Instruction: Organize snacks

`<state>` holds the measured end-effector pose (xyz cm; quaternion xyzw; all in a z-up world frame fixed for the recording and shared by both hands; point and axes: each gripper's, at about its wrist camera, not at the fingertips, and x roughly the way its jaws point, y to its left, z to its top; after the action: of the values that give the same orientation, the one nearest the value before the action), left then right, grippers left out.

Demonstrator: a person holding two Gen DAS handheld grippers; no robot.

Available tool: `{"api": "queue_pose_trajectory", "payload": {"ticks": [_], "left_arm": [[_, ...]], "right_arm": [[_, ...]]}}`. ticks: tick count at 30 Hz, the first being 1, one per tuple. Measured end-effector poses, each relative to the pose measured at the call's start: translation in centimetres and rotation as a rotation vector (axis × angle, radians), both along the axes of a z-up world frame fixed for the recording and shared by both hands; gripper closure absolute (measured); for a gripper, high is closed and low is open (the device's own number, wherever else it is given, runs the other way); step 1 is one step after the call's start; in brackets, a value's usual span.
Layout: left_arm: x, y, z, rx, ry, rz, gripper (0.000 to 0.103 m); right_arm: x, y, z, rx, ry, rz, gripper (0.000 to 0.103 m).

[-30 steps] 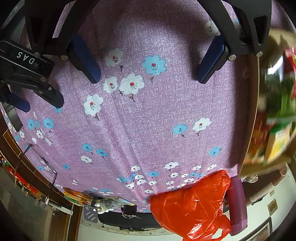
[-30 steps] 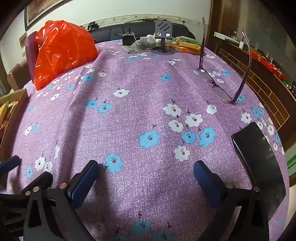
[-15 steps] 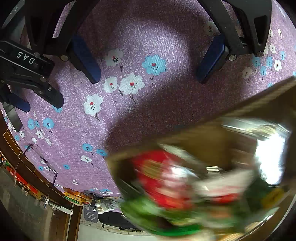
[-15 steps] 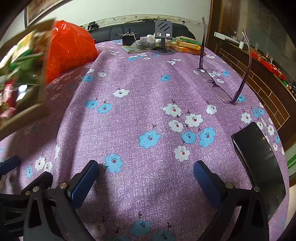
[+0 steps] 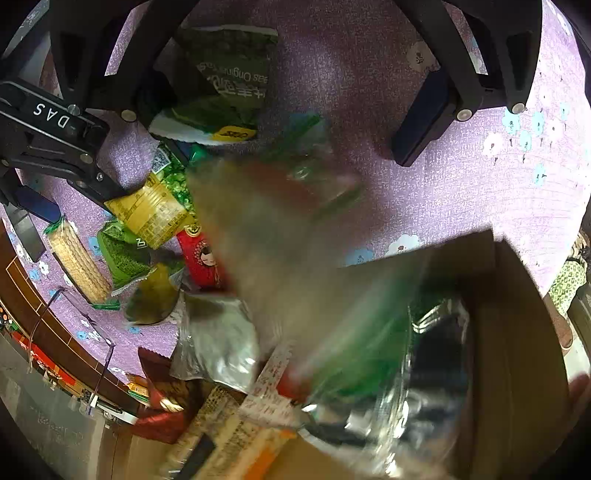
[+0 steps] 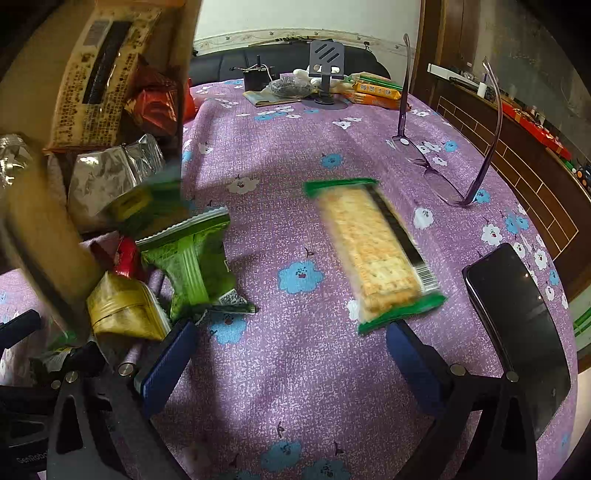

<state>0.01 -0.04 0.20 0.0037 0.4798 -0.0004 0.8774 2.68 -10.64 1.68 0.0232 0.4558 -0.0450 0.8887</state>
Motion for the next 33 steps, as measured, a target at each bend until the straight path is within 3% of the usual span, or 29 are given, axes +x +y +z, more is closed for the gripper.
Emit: {"api": "queue_pose_trajectory", "payload": {"ticks": [33], "left_arm": [[-0.16, 0.13, -0.20, 0.000, 0.000, 0.000, 0.000]], "right_arm": [[-0.05, 0.04, 0.00, -0.001, 0.000, -0.001, 0.001]]}}
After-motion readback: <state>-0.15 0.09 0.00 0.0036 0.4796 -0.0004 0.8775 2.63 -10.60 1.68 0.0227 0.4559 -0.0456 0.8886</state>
